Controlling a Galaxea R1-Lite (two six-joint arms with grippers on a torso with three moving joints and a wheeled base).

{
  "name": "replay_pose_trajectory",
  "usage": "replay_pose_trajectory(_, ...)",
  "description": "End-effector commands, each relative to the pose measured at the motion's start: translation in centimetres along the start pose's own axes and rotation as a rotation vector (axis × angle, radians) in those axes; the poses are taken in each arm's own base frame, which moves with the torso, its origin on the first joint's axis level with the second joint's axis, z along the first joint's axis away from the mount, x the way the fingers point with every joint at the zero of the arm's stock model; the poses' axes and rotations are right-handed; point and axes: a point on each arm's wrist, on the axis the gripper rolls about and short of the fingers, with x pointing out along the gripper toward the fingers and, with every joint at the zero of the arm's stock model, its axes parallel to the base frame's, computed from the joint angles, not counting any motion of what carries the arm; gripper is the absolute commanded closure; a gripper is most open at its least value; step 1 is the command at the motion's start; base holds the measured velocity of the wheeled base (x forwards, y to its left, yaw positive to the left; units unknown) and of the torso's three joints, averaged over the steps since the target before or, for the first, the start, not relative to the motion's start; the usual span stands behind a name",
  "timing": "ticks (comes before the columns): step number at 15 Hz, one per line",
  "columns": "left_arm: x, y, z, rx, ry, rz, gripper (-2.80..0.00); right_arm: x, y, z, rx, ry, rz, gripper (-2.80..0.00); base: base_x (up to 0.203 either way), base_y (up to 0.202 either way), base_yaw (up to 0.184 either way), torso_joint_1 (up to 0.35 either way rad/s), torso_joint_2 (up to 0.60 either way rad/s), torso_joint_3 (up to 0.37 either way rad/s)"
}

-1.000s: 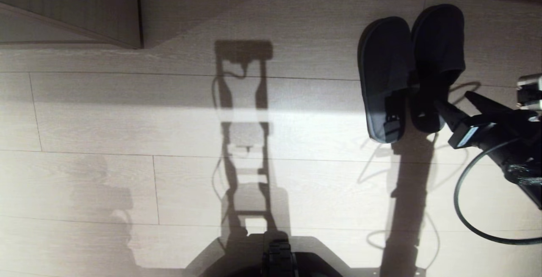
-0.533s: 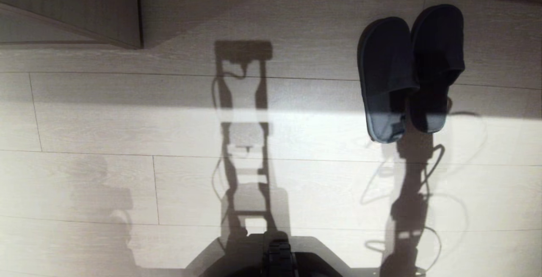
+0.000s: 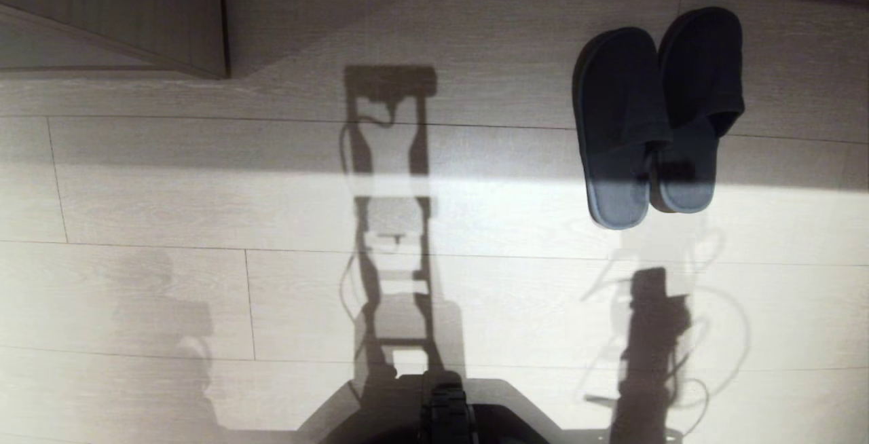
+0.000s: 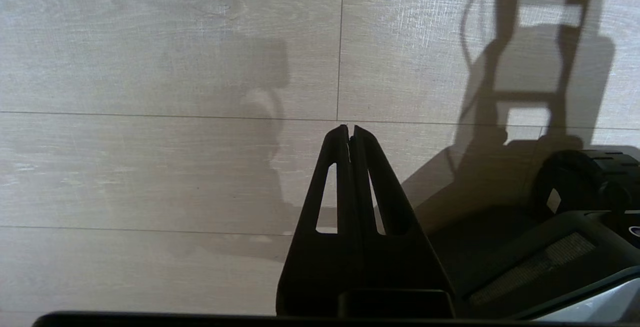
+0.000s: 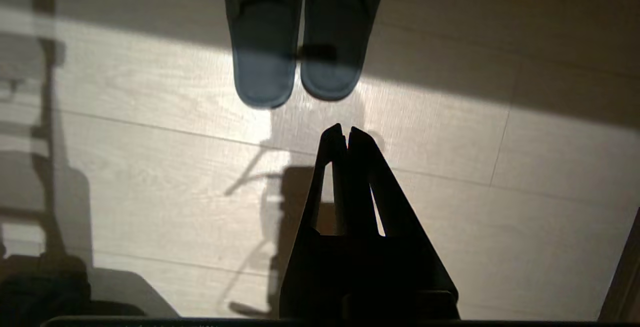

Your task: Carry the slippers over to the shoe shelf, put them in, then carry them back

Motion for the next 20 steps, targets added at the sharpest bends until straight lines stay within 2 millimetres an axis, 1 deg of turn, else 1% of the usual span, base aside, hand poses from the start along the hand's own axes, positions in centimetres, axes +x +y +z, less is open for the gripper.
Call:
replay_pose_trajectory(1, 0.0, 0.0, 0.0, 0.000, 0.002, 0.001, 0.00, -1.4, 0.2, -1.7, -0.003, -0.020, -0.014, 0.00, 0.000, 0.000, 0.000, 0.000, 0.00, 0.000)
replay_pose_trajectory(2, 0.0, 0.0, 0.0, 0.000, 0.002, 0.001, 0.00, -1.4, 0.4, -3.5, -0.003, 0.035, -0.007, 0.00, 0.000, 0.000, 0.000, 0.000, 0.00, 0.000)
replay_pose_trajectory(3, 0.0, 0.0, 0.0, 0.000, 0.002, 0.001, 0.00, -1.5, 0.6, -4.4, -0.004, 0.062, -0.005, 0.00, 0.000, 0.000, 0.000, 0.000, 0.00, 0.000)
replay_pose_trajectory(4, 0.0, 0.0, 0.0, -0.002, 0.002, 0.001, 0.00, -1.5, 0.6, -4.7, -0.004, 0.069, -0.005, 0.00, 0.000, 0.000, 0.000, 0.000, 0.00, 0.000)
replay_pose_trajectory(7, 0.0, 0.0, 0.0, -0.002, 0.002, 0.001, 0.00, -2.9, 0.9, -7.3, 0.001, 0.133, 0.000, 0.00, 0.000, 0.000, 0.000, 0.000, 0.00, 0.000)
replay_pose_trajectory(8, 0.0, 0.0, 0.0, -0.002, 0.002, 0.001, 0.00, -3.4, 1.1, -8.7, 0.015, 0.216, 0.016, 0.00, 0.000, 0.000, 0.000, 0.000, 0.00, 0.000)
replay_pose_trajectory(9, 0.0, 0.0, 0.0, -0.003, 0.002, 0.001, 0.00, -3.6, 1.2, -9.4, 0.021, 0.270, 0.025, 0.00, 0.000, 0.000, 0.000, 0.000, 0.00, 0.000)
replay_pose_trajectory(12, 0.0, 0.0, 0.0, -0.008, 0.002, 0.001, 0.00, -3.6, 1.2, -9.5, 0.041, 0.274, 0.025, 0.00, 0.000, 0.000, 0.000, 0.002, 0.00, 0.062)
replay_pose_trajectory(20, 0.0, 0.0, 0.0, -0.008, 0.002, 0.001, 0.00, -3.6, 1.2, -9.5, 0.065, 0.272, 0.018, 0.00, 0.000, 0.000, 0.000, 0.000, 0.00, 0.202)
